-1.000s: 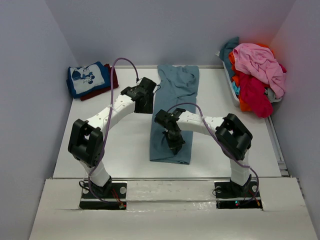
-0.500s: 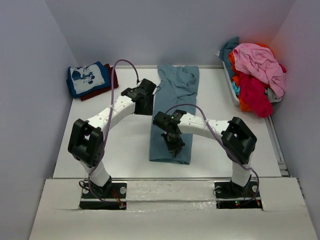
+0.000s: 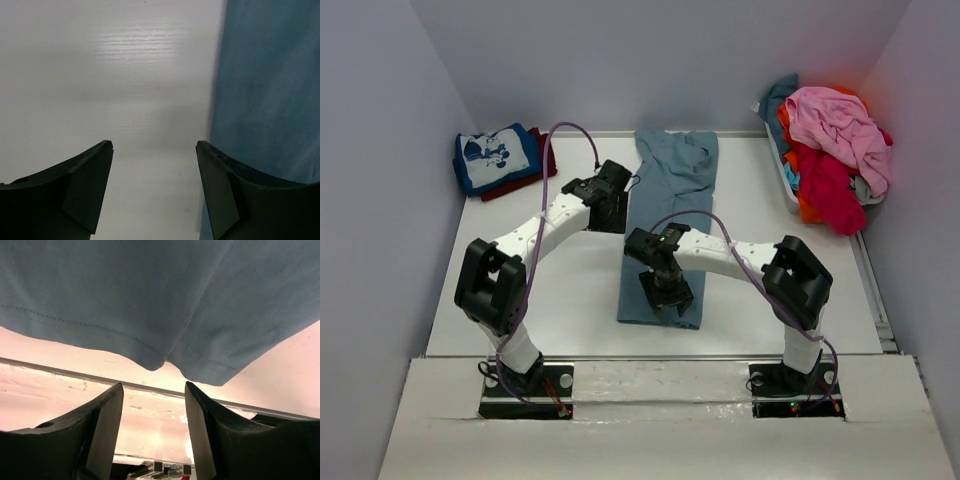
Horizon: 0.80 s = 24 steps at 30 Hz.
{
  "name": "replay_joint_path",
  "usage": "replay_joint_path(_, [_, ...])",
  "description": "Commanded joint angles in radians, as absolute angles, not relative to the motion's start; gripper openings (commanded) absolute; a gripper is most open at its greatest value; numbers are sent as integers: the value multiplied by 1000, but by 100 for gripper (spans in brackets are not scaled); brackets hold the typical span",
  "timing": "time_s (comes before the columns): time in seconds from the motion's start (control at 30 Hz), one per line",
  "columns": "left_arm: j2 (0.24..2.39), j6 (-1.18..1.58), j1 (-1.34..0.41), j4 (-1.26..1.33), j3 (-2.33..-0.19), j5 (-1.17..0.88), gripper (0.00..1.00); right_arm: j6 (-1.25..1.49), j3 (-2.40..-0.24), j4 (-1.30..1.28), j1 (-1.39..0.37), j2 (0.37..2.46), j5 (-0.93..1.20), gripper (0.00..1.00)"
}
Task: Fold and stack the t-shirts
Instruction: Grab the bottom of the folded rectangular tshirt with both arms
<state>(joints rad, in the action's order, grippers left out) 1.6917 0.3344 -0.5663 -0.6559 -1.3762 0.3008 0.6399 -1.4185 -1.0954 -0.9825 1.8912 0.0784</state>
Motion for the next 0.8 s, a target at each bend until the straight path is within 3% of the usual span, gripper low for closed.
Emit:
replay_joint_path(0.0, [1609, 324, -561, -640, -1309, 270, 80, 692, -1424, -1129, -991, 1852, 23, 60])
replay_joint_path(0.3, [1477, 382, -620, -612, -1106, 207, 80, 778, -1318, -1123, -991, 1825, 0, 60])
replay_joint_path(0.77, [1420, 488, -769, -618, -980, 153, 80, 834, -1149, -1033, -901, 1721, -25, 60])
